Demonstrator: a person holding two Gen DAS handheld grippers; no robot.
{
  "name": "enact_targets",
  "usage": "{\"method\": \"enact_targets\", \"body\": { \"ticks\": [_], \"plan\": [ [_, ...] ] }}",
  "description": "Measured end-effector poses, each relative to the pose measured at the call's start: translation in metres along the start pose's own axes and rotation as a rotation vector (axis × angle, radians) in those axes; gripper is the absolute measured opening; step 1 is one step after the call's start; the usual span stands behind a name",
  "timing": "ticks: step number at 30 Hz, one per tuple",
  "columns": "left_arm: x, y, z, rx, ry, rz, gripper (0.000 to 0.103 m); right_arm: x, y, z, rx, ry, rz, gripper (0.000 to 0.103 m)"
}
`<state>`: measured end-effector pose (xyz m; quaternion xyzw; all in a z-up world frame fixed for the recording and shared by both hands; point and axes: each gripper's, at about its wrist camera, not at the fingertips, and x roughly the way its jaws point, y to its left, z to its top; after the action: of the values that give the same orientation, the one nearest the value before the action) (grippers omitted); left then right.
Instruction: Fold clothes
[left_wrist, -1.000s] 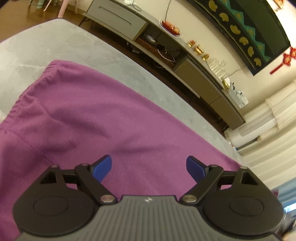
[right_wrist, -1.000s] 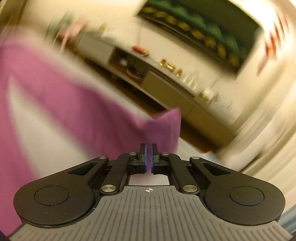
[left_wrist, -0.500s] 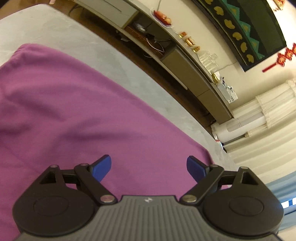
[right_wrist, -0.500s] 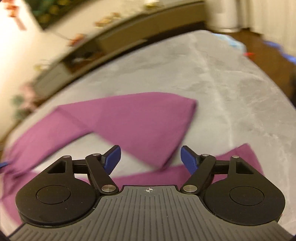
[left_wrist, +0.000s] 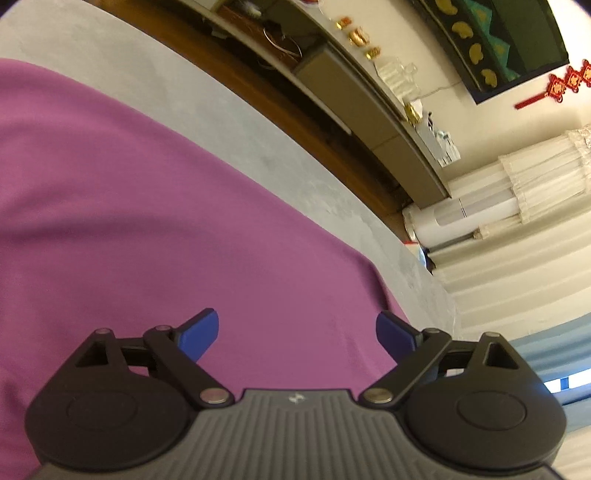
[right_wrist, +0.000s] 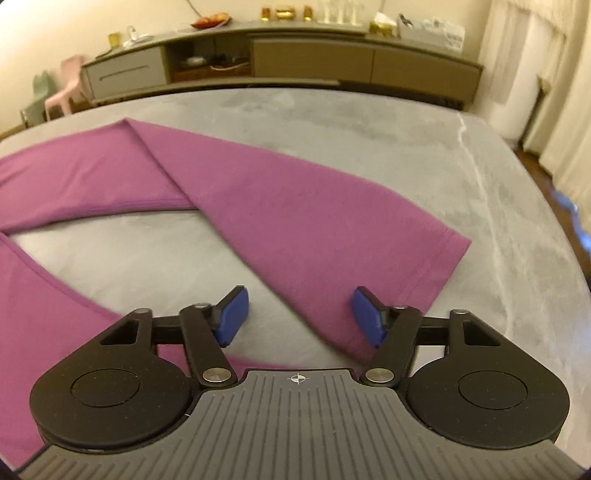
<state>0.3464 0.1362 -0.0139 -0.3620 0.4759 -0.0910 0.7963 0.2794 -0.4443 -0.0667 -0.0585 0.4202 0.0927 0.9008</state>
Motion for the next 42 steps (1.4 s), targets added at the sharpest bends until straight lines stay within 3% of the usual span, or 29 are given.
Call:
{"method": "enact_targets", "body": {
  "ticks": [1, 6, 9, 12, 16, 20, 25, 31, 33, 34, 35, 36, 37, 39, 42],
  "plan": [
    [0.005, -0.006, 0.001, 0.004, 0.004, -0.001, 0.095, -0.001, -0.007, 0.003, 0.010, 0.003, -0.009, 0.000],
    [0.035, -0.028, 0.003, -0.042, 0.034, -0.033, 0.096, -0.043, -0.023, 0.002, -0.025, -0.088, -0.030, 0.000],
    [0.052, -0.037, 0.000, -0.063, 0.056, -0.048, 0.098, -0.087, -0.026, -0.014, -0.119, -0.174, -0.137, 0.000],
    [0.068, -0.040, -0.009, -0.076, 0.087, -0.033, 0.098, -0.114, -0.034, -0.035, -0.070, -0.215, -0.165, 0.000],
    [0.058, -0.024, -0.035, -0.081, 0.073, -0.030, 0.098, -0.111, -0.041, -0.044, -0.033, -0.205, -0.141, 0.000],
    [0.021, 0.010, -0.043, -0.144, -0.010, -0.016, 0.098, -0.116, -0.046, -0.041, 0.021, -0.256, -0.124, 0.000],
    [0.013, 0.048, -0.024, -0.219, -0.026, -0.004, 0.096, -0.115, -0.052, -0.042, 0.100, -0.285, -0.091, 0.000],
    [0.022, 0.060, 0.005, -0.225, -0.085, -0.070, 0.096, -0.119, -0.052, -0.041, 0.118, -0.305, -0.095, 0.000],
    [0.028, 0.058, 0.013, -0.226, -0.106, -0.077, 0.088, -0.117, -0.051, -0.042, 0.118, -0.300, -0.094, 0.000],
    [0.031, 0.057, 0.016, -0.223, -0.107, -0.077, 0.071, -0.116, -0.051, -0.041, 0.121, -0.297, -0.092, 0.000],
    [0.034, 0.056, 0.019, -0.214, -0.096, -0.085, 0.042, -0.115, -0.052, -0.041, 0.123, -0.294, -0.089, 0.000],
    [0.036, 0.054, 0.020, -0.202, -0.084, -0.095, 0.027, -0.113, -0.053, -0.041, 0.124, -0.290, -0.087, 0.000],
    [0.031, 0.052, 0.018, -0.183, -0.094, -0.097, 0.001, -0.112, -0.054, -0.041, 0.124, -0.286, -0.085, 0.000],
    [0.018, 0.049, 0.012, -0.141, -0.123, -0.099, 0.002, -0.111, -0.056, -0.041, 0.119, -0.285, -0.083, 0.000],
    [-0.033, 0.031, -0.008, -0.065, -0.196, -0.158, 0.002, -0.126, -0.062, -0.042, 0.084, -0.315, -0.072, 0.000]
  ]
}}
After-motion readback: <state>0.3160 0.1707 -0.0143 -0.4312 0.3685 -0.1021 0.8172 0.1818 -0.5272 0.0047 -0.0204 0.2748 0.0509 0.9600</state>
